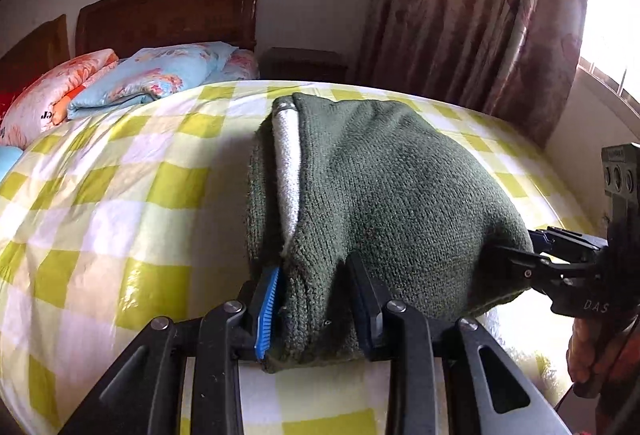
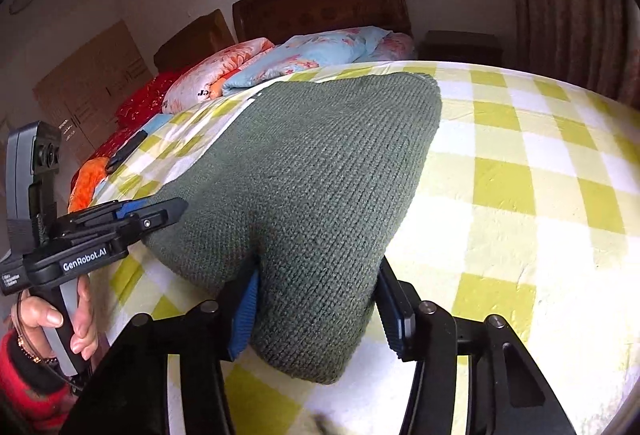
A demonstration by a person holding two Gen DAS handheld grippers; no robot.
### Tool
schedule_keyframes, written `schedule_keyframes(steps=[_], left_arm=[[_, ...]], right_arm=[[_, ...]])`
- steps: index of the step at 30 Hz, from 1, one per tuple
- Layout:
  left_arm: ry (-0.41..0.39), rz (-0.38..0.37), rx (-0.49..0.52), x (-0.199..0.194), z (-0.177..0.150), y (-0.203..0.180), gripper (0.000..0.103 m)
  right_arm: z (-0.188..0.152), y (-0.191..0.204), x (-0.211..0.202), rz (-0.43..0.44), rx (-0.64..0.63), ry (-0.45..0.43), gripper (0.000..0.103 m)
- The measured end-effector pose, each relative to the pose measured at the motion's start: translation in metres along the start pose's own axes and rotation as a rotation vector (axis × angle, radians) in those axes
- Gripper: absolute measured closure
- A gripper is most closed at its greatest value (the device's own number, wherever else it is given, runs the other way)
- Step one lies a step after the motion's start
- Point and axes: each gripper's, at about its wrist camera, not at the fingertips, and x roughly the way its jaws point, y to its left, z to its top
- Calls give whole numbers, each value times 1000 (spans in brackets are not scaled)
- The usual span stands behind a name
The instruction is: Fold small clothes
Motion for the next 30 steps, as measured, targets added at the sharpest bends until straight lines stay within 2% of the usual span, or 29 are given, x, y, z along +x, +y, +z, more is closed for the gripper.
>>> schedule_keyframes(steps=[4,8,10,12,14,16,17,18,19,20,22,24,26,28,30], left_arm=[[2,-23,23,15,11,-19,72],[-22,2,-14,9,13,-17,72],[-89,28,-21,-6,14,-16,72],[-148,1,-6,-20,21,-21,72],[-157,-54,45,-24,31,-36,72],[-129,-60,112,-14,37,-53,72],[-108,-55,125,-6,38,-58,72],[-75,-49,118,5,37,-59,71],[-34,-53,92,16,35,-54,71],[-1,-68,61,27,30,-47,70],[-41,-104,52,25,21,-37,68],[-25,-99,44,20,24,-34,68],[-58,-67,42,9,30,-35,69],[-88,-50,65,3,35,-39,69],[-104,-17,71,2,43,-40,69]], right_arm=[[11,-27,-6,-35,35,2,0],[11,-36,-12,-3,44,9,0],[11,-32,-24,-44,30,-31,0],[15,-21,-37,-117,-23,-103,0],[21,-10,-43,-139,-59,-158,0],[27,2,-39,-133,-85,-179,0],[27,9,-32,-133,-107,-164,11],[26,17,-23,-138,-137,-138,16],[21,24,-17,-170,-177,-134,5],[15,32,-13,-211,-231,-147,0],[6,40,-8,-257,-315,-143,0],[6,43,-10,-277,-347,-129,0],[15,41,-16,-243,-300,-130,0],[25,36,-23,-210,-248,-175,0],[30,39,-19,-268,-260,-186,0]])
